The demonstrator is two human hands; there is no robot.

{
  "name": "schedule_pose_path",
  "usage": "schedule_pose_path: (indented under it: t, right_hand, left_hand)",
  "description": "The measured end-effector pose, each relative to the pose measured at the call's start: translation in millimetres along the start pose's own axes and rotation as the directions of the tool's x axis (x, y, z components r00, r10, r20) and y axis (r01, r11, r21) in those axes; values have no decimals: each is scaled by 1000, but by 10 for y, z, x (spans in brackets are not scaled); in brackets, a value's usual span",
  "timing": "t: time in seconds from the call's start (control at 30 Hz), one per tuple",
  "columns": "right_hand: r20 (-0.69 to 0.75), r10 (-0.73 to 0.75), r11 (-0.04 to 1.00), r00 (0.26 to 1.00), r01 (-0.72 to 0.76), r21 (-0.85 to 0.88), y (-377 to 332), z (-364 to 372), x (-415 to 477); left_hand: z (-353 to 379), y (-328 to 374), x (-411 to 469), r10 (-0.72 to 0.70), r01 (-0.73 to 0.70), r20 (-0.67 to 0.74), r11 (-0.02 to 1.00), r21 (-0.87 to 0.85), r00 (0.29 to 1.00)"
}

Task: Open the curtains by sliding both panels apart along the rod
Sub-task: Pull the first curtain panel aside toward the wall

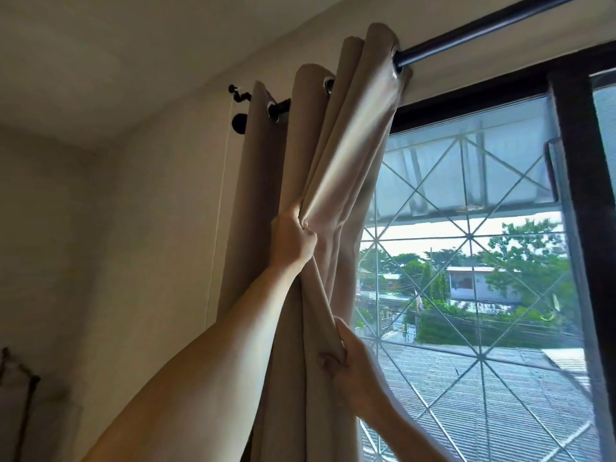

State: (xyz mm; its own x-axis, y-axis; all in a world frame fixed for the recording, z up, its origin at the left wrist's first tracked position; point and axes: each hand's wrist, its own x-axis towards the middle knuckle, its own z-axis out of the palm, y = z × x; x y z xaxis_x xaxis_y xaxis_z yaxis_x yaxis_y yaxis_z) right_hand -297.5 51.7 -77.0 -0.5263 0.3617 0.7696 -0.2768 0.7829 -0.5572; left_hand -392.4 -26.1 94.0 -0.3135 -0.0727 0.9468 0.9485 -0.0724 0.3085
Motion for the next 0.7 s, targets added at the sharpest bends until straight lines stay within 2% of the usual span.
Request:
schedule_pose_path:
  t: [0.1, 0.17, 0.4, 0.57, 0.7]
  right_hand:
    - [13, -41, 999, 999, 41, -36, 70, 102, 101]
    - [39, -65, 998, 997, 65, 13, 98, 160, 158]
    - [118, -129, 988, 985, 117, 103, 333, 421, 421]
    - [147, -153, 977, 977, 128, 169, 352, 667, 602]
    - [136, -125, 983, 983, 105, 149, 391, 961, 812]
  left_hand:
    - [-20, -147, 31, -45, 43, 27, 997, 62, 999]
    - [-20, -243, 54, -54, 51, 44, 997, 65, 998]
    - [-105, -386, 115, -44, 49, -48, 993, 108, 998]
    - [-141, -823, 271, -98, 106, -67, 987, 123, 993]
    - [-213, -1181, 420, -133, 142, -72, 981, 133, 988]
